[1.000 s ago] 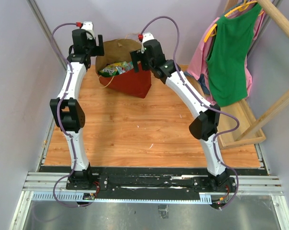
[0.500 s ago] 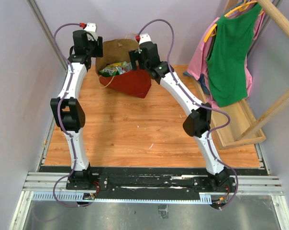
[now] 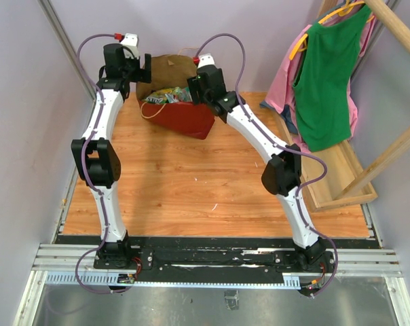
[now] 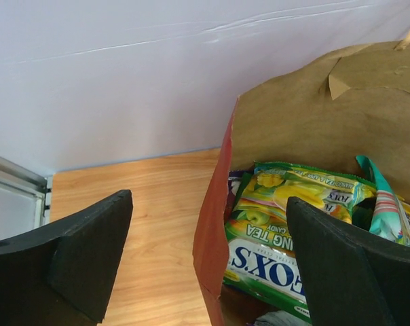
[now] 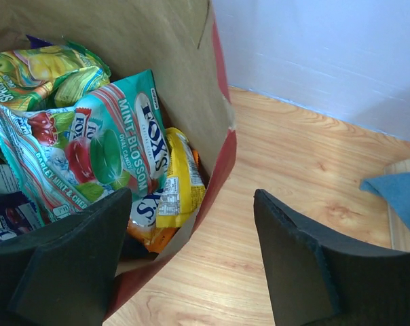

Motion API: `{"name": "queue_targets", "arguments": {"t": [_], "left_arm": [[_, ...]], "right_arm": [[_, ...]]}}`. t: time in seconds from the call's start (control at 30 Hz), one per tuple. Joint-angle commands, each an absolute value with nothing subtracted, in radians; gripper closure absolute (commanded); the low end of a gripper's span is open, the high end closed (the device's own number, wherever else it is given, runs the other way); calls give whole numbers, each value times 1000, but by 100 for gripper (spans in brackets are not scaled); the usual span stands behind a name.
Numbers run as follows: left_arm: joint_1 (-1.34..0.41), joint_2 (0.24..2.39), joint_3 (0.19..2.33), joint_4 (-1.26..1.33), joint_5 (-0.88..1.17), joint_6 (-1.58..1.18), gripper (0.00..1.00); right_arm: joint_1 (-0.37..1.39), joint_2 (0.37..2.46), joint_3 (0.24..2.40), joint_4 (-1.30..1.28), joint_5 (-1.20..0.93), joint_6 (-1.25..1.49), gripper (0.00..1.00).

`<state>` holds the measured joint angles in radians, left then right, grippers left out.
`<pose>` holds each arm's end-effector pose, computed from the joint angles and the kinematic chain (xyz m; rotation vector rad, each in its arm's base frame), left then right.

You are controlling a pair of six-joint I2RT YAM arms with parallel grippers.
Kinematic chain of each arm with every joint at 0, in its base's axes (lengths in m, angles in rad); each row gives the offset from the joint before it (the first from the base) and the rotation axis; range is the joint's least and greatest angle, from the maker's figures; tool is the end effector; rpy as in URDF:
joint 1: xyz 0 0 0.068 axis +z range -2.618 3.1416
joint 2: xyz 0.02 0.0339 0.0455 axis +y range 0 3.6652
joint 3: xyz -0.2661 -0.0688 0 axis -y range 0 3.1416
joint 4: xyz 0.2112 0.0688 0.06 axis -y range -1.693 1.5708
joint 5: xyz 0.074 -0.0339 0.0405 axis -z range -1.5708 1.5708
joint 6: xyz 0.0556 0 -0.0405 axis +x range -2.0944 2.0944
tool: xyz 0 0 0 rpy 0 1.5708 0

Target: Take the snacks out of the paper bag

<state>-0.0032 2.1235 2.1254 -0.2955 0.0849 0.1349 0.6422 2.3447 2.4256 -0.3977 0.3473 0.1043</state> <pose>0.4946 -0.0063 0.3629 0.1871 1.8539 0.0120 0.4371 0.3033 0.3413 -0.2660 1.8533 0.1873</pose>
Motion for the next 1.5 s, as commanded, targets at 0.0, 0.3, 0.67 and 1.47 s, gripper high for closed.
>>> {"name": "queue_targets", "arguments": {"t": [0.0,0.3,0.67,1.47], "left_arm": [[0,2109,2171,-306,116,154,0],[0,2117,2150,-310,176,131,37],[-25,2074,2019,-284,171,90,90],[-195,1581,1453,-148,149,-170,99]], "right_arm": [[642,2272,2403,-441,417,87,28],[629,2230,2387,-514,422,95,48],[592,2192,2326,-504,388,106,82],[482,1906,2016,-461,256,39,93]]}}
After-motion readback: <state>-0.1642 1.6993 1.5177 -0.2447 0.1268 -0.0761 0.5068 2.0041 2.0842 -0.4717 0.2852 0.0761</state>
